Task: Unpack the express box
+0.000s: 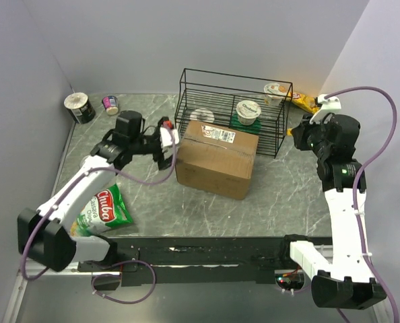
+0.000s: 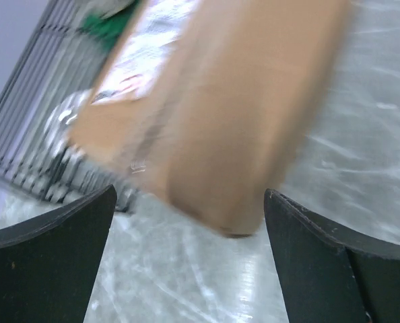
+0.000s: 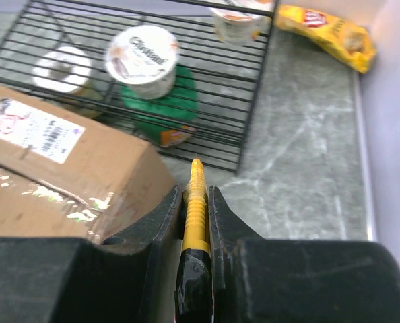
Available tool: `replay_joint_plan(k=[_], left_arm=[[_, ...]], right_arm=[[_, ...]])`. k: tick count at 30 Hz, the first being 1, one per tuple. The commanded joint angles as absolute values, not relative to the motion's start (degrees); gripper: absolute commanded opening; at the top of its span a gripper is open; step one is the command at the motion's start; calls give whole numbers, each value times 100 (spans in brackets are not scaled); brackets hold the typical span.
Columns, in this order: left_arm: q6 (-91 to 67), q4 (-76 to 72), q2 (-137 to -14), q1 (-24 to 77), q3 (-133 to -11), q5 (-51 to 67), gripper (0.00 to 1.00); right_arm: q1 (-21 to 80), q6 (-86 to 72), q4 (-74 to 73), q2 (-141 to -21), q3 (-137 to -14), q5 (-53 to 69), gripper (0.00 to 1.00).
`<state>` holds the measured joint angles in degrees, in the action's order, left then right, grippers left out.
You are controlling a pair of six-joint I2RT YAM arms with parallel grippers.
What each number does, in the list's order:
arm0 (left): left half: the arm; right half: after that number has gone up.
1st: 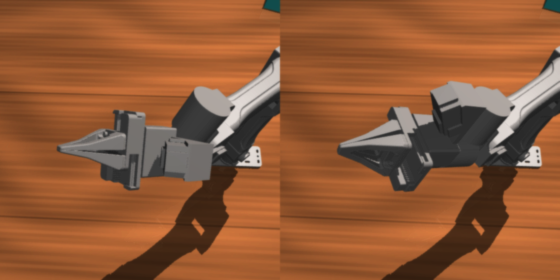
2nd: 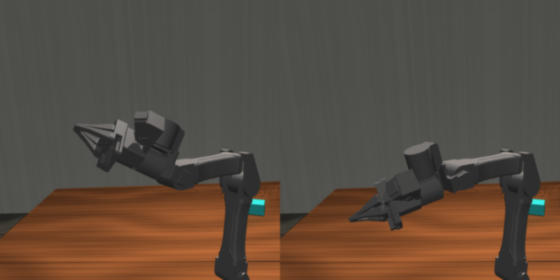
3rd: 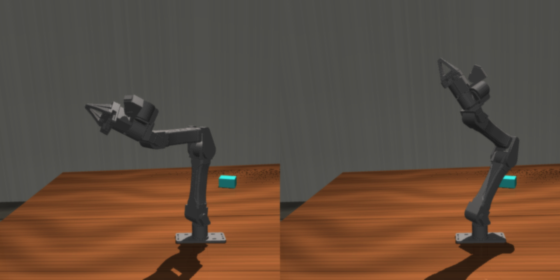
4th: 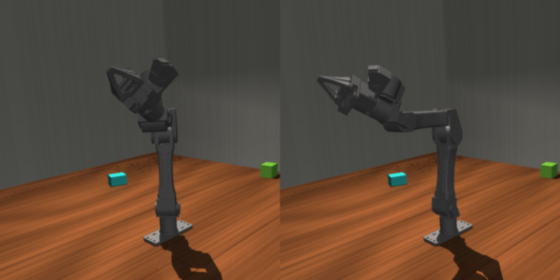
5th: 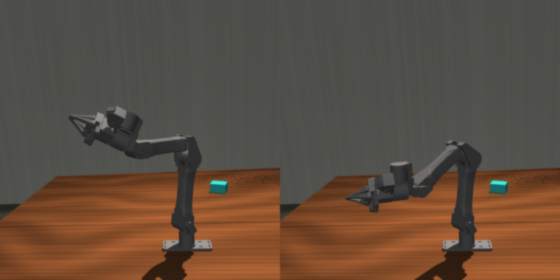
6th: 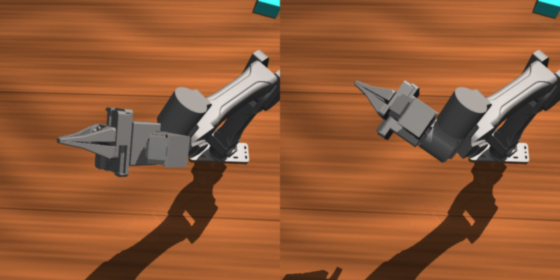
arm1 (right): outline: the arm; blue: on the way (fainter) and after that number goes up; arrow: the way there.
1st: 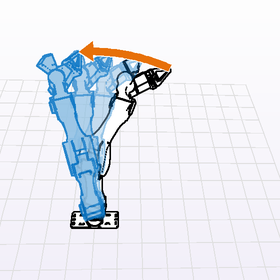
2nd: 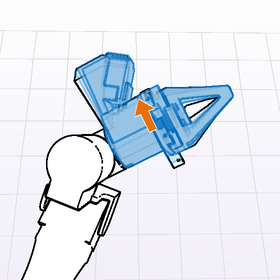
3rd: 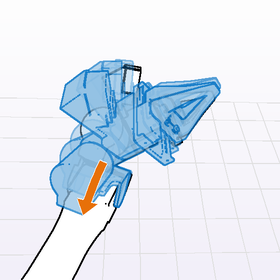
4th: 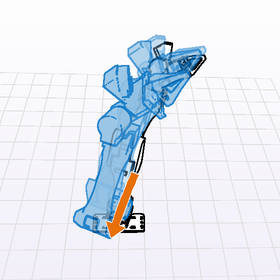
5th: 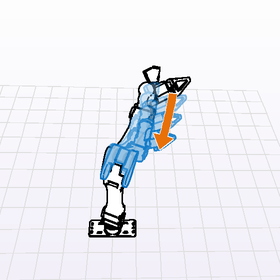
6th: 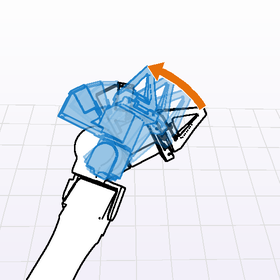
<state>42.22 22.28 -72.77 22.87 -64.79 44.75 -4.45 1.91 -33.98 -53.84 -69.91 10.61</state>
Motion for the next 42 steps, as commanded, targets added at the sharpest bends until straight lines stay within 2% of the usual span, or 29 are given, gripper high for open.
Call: replay_joint_plan(k=[1,2,3,5,6,9,14,17,23,30,33,36,42], left_arm=[[2756,807,-8090,1927,-7177,3138,96],[2229,1035,-8347,1777,-7990,3190,97],[1310,1333,-8819,1636,-8381,3573,98],[540,1897,-9166,1450,-9058,3779,99],[-334,1898,-9254,1450,-9079,3814,99],[-1254,1381,-9203,1633,-8571,4122,98],[-1853,1677,-9395,1758,-8140,3762,97],[-2065,1932,-9308,1732,-7815,3936,99],[-2057,1907,-8395,1766,-6611,4140,99],[-1628,1441,-7112,2293,-5915,5957,96],[-495,2589,-7049,2242,-6300,6178,96],[237,3435,-6988,2076,-6845,5715,96],[35,3138,-6978,881,-6953,3922,99]], right_arm=[[-475,-148,-3234,-5563,-7233,1608,0],[-475,-245,-3243,-5590,-7259,1626,0],[-466,-472,-3182,-5555,-7199,1643,0],[-466,-658,-3024,-5476,-7067,1678,0],[-475,-772,-2963,-5397,-7014,1740,0],[-466,-992,-2743,-5300,-6821,1767,0],[-475,-1090,-2733,-5299,-6776,1338,0],[-475,-1020,-2997,-5352,-6882,1144,0],[-466,-677,-3208,-5572,-6803,905,0],[-466,-466,-3103,-5853,-6662,1151,0],[-475,-404,-3041,-6003,-6662,1195,0],[-466,-413,-3049,-6064,-6644,959,0],[-379,-352,-3024,-5827,-6250,967,0]])
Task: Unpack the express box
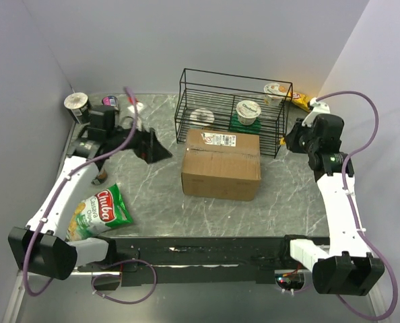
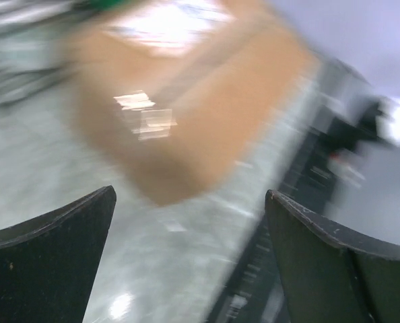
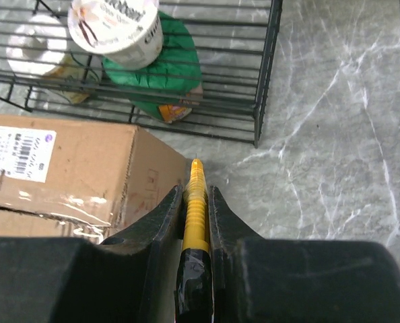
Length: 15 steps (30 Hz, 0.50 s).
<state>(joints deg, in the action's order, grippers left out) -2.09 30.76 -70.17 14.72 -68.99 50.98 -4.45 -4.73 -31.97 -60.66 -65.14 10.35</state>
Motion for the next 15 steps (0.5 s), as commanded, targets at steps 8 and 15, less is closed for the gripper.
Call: replay_joint_plan(k=[8,15], left_arm=[[105,2734,-6962,826,-6223,3270,86],[114,2856,-6513,659,-5766,3542,89]], right_arm=[[604,315,-2795,-6020,-5757,625,0],[1150,729,-2347,-6459,-5757,430,0]])
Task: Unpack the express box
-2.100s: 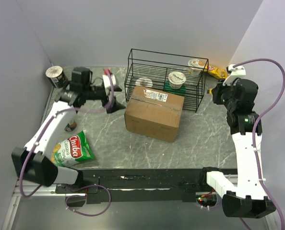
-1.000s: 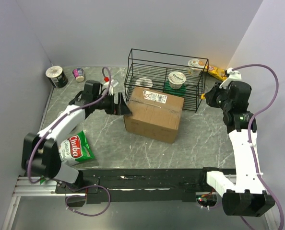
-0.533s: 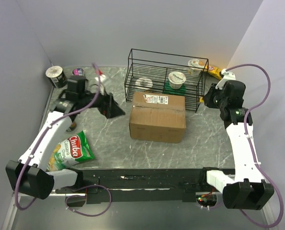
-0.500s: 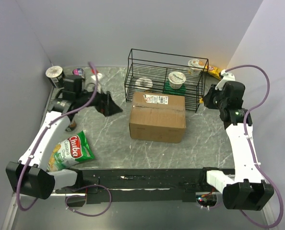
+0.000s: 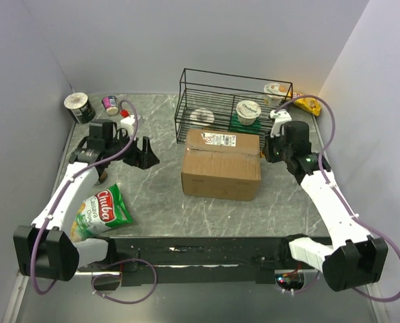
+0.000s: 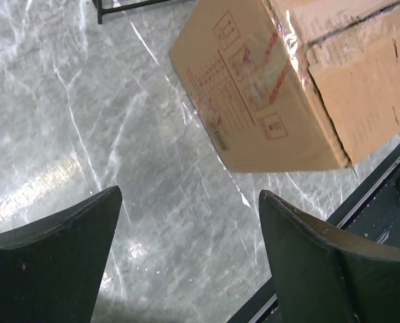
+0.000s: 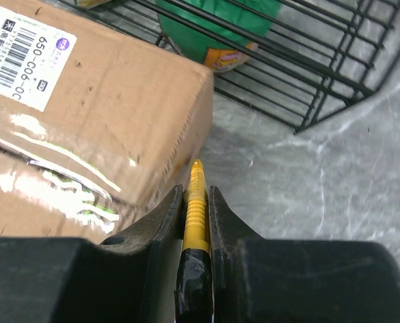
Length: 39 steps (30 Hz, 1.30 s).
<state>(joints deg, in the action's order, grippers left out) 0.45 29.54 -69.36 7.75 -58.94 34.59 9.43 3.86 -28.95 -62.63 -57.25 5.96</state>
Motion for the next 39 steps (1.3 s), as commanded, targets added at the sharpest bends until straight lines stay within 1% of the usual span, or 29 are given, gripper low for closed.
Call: replay_joint_plan(k=[1,7,14,17,19,21,22,24,27,28,30,32,36,39], left_arm=[[114,2926,-6460,624,-5740,3585,89],[246,3067,-6161,440,-5581,3980,90],[580,3269,-5959,378,-5528,4665,92],[571,3217,-5994,378,-5738,4816,92],[545,3112,-6134,378,-6151,4799,94],[458,2954,-6502,413,-6676,4729,95],[396,2770,-6661,448,-6862,4694,95],[439,2655,-7188,720,-7475,4475,96],[764,2680,-8005,1203,-8284,4229,98],[886,2698,-8216,1291,-8462,4167,99],[932,2733,-8857,1485,-8944,4105,99],[827,2725,-9453,1581,-9201,3929,98],[502,2707,-10159,1591,-9816,3780,98],[466,2777,-10528,1591,-10010,3875,98]], right_arm=[[1195,729,-2312,-6564,-5792,544,0],[1660,861,-2031,-6907,-6046,720,0],[1854,756,-1758,-7409,-6565,993,0],[1872,695,-1933,-7462,-6916,731,0],[1863,703,-2161,-7244,-7110,144,0],[1863,799,-2197,-6954,-7050,-209,0],[1863,835,-2206,-6622,-6997,-472,0],[1828,861,-2250,-6277,-6891,-510,0],[1767,844,-2653,-5889,-7021,-36,0],[1688,678,-2802,-5854,-7083,295,0],[1513,580,-3084,-5862,-7145,1367,0],[1231,633,-3102,-5810,-7111,2106,0],[1125,562,-3295,-5783,-7338,2083,0],[1099,633,-3384,-5731,-7435,2083,0]])
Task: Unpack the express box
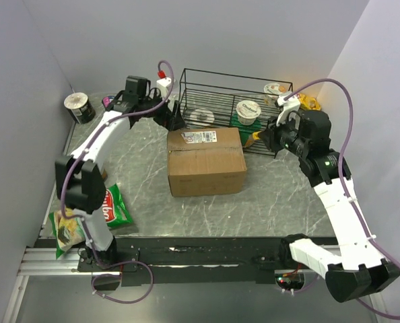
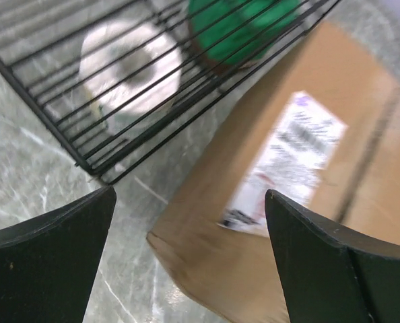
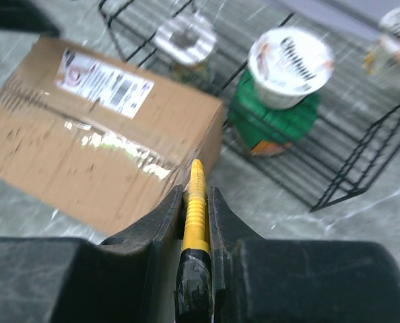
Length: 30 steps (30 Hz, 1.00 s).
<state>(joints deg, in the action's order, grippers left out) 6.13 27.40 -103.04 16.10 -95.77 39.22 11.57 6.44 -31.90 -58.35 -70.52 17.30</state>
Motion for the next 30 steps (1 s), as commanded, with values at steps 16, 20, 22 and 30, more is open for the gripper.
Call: replay_joint_plan(k=[16,20,22,30], left_arm=[[44,3208,-10037,1547,-8113,4686,94],[-255,3217,-10055,1547,-8094,4571,94],[-211,3269,-10090,1547,-8112,4535,94],[-229,3217,-10037,1538,-7902,4526,94]], right_arm=[[782,9,-2330,-6047,-6926,1749,0],[774,-193,-1557,-5994,-6618,1950,0],[773,-140,-1494,-6090,-6618,2600,0],[773,-563,-1441,-6486,-6451,2312,0]])
